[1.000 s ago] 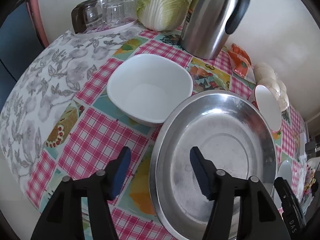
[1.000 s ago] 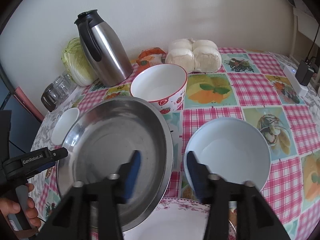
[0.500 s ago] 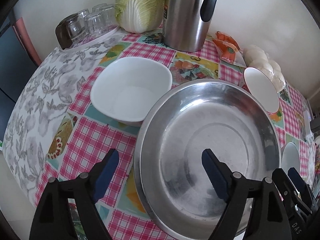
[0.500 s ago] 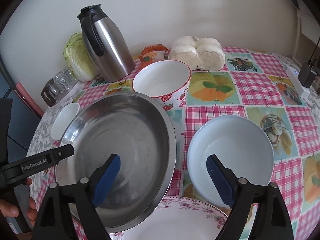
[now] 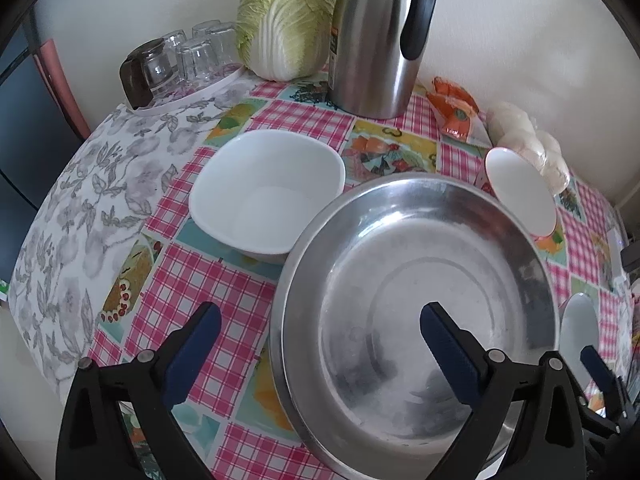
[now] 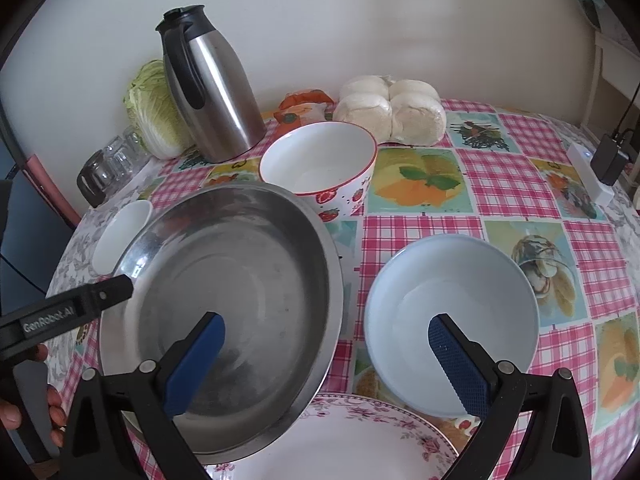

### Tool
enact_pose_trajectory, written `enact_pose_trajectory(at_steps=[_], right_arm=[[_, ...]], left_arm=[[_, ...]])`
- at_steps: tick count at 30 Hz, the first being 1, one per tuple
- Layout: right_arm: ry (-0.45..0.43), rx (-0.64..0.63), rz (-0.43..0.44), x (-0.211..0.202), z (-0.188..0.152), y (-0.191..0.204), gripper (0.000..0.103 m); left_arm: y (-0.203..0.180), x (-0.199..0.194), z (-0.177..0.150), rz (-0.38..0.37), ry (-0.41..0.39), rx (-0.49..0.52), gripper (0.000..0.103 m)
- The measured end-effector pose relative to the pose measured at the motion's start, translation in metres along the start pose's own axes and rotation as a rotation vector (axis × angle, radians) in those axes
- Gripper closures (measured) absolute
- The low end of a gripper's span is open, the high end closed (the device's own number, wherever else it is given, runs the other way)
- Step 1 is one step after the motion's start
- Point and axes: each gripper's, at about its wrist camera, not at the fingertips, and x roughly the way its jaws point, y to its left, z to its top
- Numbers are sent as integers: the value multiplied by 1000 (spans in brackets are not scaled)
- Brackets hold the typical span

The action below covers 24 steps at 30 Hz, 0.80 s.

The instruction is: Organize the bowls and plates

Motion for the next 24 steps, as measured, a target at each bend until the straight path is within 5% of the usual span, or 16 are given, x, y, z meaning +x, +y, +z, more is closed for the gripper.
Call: enact_pose_trajectory(at_steps=[13,18,24], right_arm=[[-21,25,-16,-19,-7,-13,0],[-45,62,-33,-36,-13,-27,0],[-69,70,-57,-58,-21,-39,0]], left_arm=[[-22,-31,-12,-117,-79,11,3],[-42,-49,-29,-39,-140,45,3],[-58,-63,-45,-75,-159,108,3]])
